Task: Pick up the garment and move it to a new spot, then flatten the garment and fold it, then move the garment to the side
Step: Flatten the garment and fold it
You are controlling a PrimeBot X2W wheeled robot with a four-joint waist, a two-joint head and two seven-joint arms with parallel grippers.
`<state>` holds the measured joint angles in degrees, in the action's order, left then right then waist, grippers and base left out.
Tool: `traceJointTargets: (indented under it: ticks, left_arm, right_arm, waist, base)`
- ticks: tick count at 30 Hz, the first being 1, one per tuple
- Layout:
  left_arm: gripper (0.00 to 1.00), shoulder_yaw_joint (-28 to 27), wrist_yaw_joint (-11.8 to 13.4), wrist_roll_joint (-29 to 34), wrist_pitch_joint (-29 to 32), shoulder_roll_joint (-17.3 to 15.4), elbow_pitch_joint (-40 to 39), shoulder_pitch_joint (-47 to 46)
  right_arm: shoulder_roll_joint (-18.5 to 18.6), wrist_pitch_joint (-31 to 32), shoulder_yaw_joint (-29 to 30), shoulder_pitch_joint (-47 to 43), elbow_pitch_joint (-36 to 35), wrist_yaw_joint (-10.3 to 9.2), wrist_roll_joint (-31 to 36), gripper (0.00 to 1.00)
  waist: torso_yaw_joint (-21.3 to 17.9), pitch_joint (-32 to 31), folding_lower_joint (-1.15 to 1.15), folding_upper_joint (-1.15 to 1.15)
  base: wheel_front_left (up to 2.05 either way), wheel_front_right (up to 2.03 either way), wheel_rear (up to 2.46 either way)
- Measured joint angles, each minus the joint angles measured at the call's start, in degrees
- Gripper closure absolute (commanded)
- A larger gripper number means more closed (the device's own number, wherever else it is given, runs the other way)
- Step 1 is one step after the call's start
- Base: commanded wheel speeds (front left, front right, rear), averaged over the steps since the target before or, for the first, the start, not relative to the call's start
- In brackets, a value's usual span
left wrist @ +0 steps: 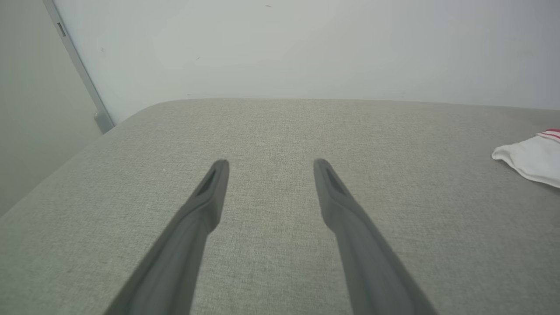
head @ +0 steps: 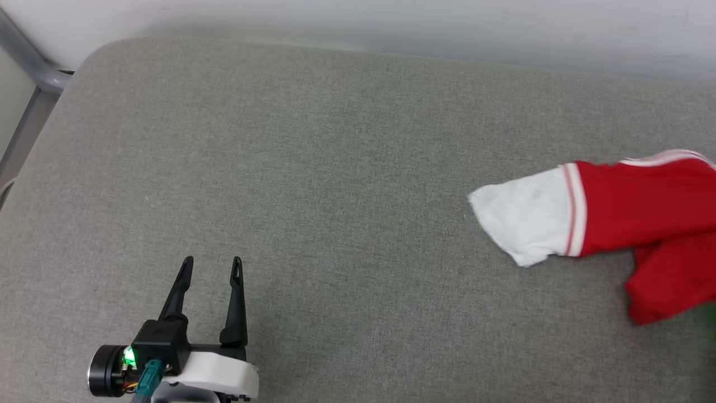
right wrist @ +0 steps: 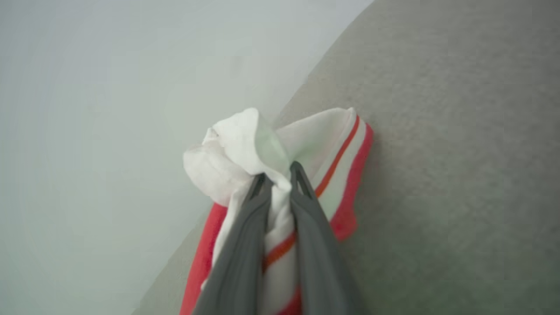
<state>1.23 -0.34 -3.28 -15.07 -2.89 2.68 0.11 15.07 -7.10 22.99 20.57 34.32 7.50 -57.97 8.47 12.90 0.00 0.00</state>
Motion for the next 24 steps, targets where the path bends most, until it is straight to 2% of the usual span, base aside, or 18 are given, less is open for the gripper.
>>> traceJointTargets:
  ticks: [3, 14, 15, 19, 24]
  left_arm:
    - [0.0, 0.12, -0.14, 0.01, 0.0, 0.02, 0.24, 0.02]
    - [0.0, -0.05, -0.18, 0.43, 0.0, 0.01, 0.41, 0.86]
    - [0.0, -0.02, -0.18, 0.43, 0.0, 0.01, 0.52, 0.86]
    - [0.0, -0.08, -0.16, 0.43, 0.0, 0.0, 0.56, 1.16]
    - [0.0, -0.27, -0.14, 0.45, 0.0, 0.0, 0.54, 1.98]
  right_arm:
    - [2.25, -2.37, 4.2, -2.2, 5.5, 0.0, -0.26, 1.0]
    - [6.51, -3.71, 6.03, -1.29, 21.63, 0.03, 8.86, 1.0]
    - [6.87, -4.34, 5.43, -0.08, 23.39, 0.03, 11.27, 0.0]
    - [8.34, -7.06, 5.17, 0.01, 22.28, 0.01, 15.6, 0.0]
    - [9.15, -7.84, 7.7, -0.9, 14.82, 0.01, 22.82, 0.0]
  waist:
    - [-0.24, -0.53, 0.0, 0.0]
    - [-1.66, -1.86, 0.0, 0.0]
    - [-1.89, -2.1, 0.0, 0.0]
    - [-2.12, -2.83, -0.01, 0.0]
    - [-2.44, -3.84, -0.01, 0.0]
  base:
    - [0.0, 0.0, 0.0]
    - [0.0, 0.0, 0.0]
    - [0.0, 0.0, 0.0]
    - [0.0, 0.0, 0.0]
    - [0.0, 0.0, 0.0]
